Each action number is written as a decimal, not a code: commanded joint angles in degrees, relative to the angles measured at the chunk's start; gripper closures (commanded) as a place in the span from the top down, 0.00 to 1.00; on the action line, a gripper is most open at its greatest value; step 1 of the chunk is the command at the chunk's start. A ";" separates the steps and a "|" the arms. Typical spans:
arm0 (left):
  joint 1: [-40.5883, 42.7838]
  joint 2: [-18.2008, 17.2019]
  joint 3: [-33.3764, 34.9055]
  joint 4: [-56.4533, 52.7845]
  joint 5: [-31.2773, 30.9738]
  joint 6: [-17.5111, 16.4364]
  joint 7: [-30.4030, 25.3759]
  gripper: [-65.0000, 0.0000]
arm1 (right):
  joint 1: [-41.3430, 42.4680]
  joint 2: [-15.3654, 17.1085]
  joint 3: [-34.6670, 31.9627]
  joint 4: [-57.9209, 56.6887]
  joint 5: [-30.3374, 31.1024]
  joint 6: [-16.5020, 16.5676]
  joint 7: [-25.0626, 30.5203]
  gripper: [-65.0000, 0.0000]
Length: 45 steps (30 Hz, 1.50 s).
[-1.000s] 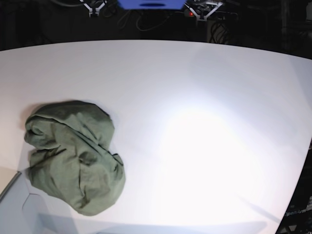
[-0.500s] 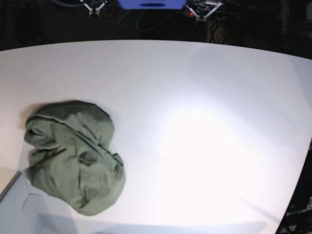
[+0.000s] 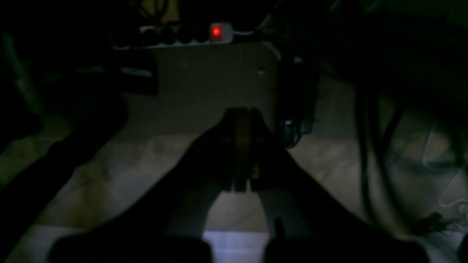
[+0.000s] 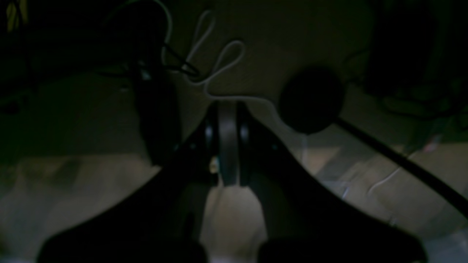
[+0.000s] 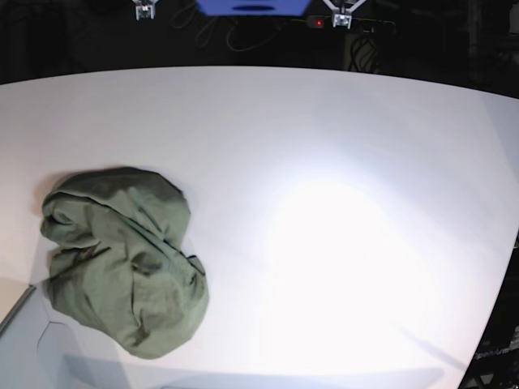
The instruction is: Layout the t-shirt on the table in an organized manner, then fold the t-shirt properly
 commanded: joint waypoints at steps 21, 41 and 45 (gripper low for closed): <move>31.60 -10.46 -1.22 63.54 -13.84 0.32 5.33 0.00 | -30.77 10.31 5.48 56.89 12.61 0.27 1.21 0.00; 26.41 -2.03 -5.18 78.22 -14.36 0.32 5.33 0.00 | -3.96 10.04 4.87 79.05 12.43 0.45 -25.17 0.09; 25.53 -1.94 -5.09 78.22 -14.36 0.32 5.42 0.01 | 6.94 10.04 -0.50 78.87 12.26 0.45 -38.62 0.29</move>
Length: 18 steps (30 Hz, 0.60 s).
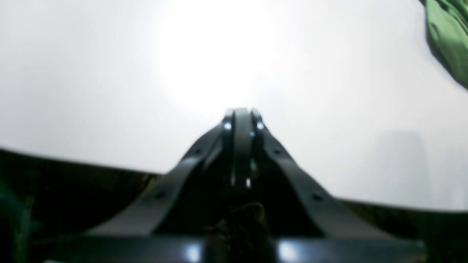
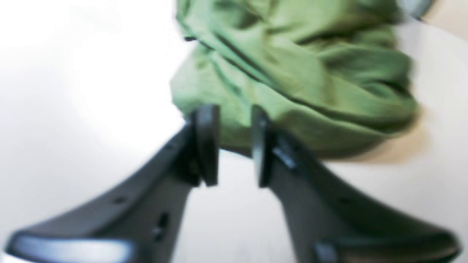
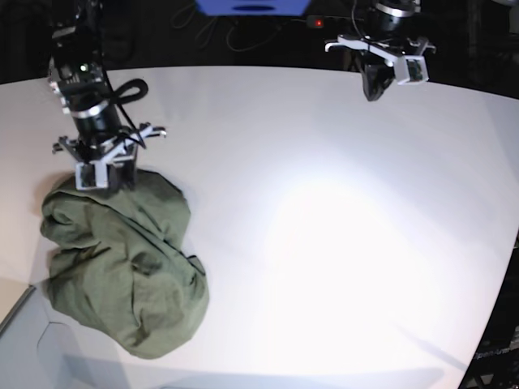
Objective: Layout the t-shirt on the table in an organized manner, then fold the t-shirt properly
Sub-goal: 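Move both grippers down toward the crumpled green t-shirt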
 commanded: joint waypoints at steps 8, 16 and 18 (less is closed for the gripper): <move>-7.50 -0.01 4.14 0.91 -0.09 -0.01 -1.33 0.42 | 8.32 0.43 -0.81 0.33 0.21 -0.16 -5.77 0.54; -36.86 0.87 16.97 -6.83 -0.09 0.08 8.69 0.52 | 2.17 0.69 -0.63 0.51 0.21 -0.16 -5.68 0.53; -44.69 3.85 18.99 -13.51 0.00 0.08 11.59 0.52 | -0.03 0.69 -0.63 0.60 0.12 -0.16 -5.68 0.53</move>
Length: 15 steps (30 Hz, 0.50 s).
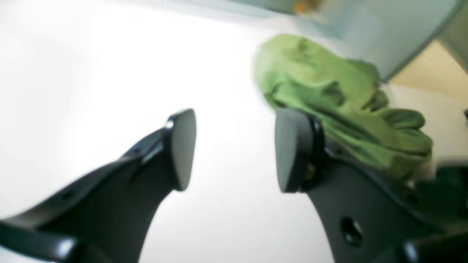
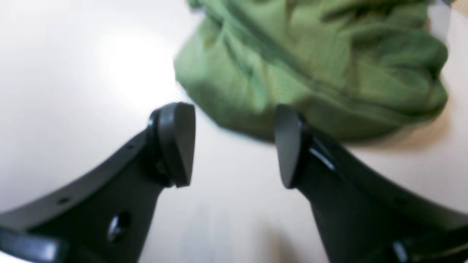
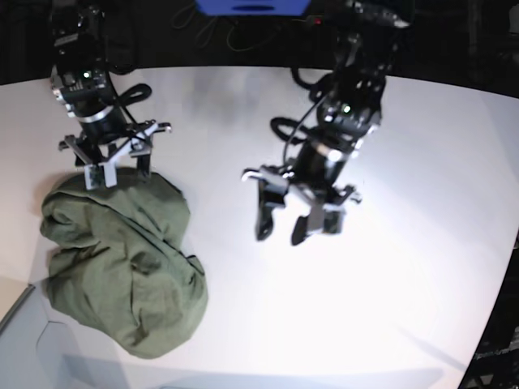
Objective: Layout the t-shirt on the table in an organized manner, then fold the t-shirt properly
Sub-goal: 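Move both grippers down toward the crumpled green t-shirt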
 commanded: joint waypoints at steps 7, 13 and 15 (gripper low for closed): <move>-21.92 10.02 0.59 -30.84 -0.11 0.03 -1.22 0.52 | -4.65 0.36 2.26 1.28 0.19 -0.05 1.40 0.53; -36.34 10.02 7.54 -54.93 -1.43 0.21 -14.85 0.52 | -5.97 0.27 3.58 1.10 0.19 -0.05 1.40 0.53; -39.68 10.02 12.99 -60.12 -5.92 0.21 -19.42 0.52 | -6.67 0.27 3.58 1.10 0.19 -0.14 1.40 0.53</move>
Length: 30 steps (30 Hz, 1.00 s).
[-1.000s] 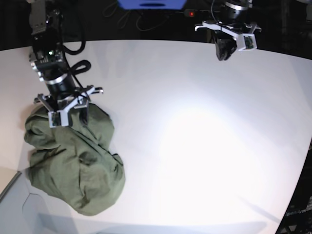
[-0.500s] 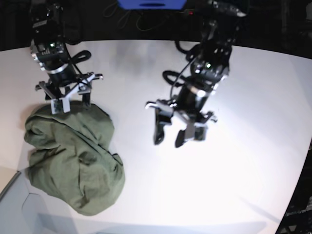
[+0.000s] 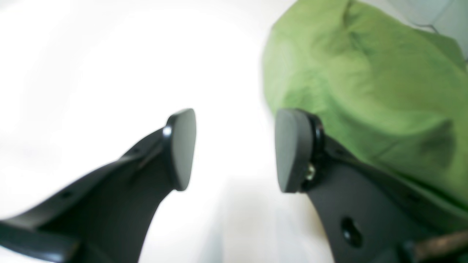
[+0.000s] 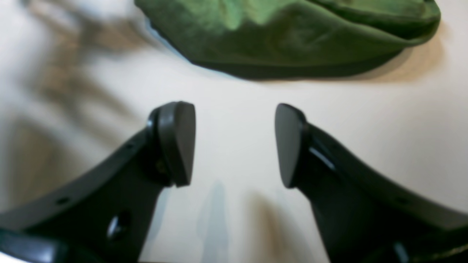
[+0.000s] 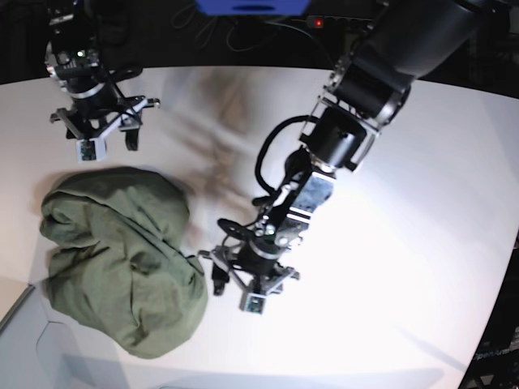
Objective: Layout the t-shirt on the table in an organized manner, then fold the t-shirt properly
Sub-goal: 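Move both grippers down toward the crumpled green t-shirt, then grasp the green t-shirt fabric with both grippers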
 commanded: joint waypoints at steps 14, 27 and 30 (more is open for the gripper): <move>0.31 -4.65 9.30 2.58 -14.04 -0.49 -3.54 0.52 | 16.04 0.23 -2.13 -4.63 0.06 -0.32 0.35 0.53; 9.19 -13.97 -4.50 14.27 -14.04 -0.58 3.23 0.52 | 31.86 -3.64 -14.71 -32.33 0.15 -0.14 4.57 0.53; 10.07 -14.06 -6.61 16.99 -13.78 -0.58 3.93 0.52 | 30.90 -4.43 -19.45 -33.91 0.15 -0.05 4.66 0.41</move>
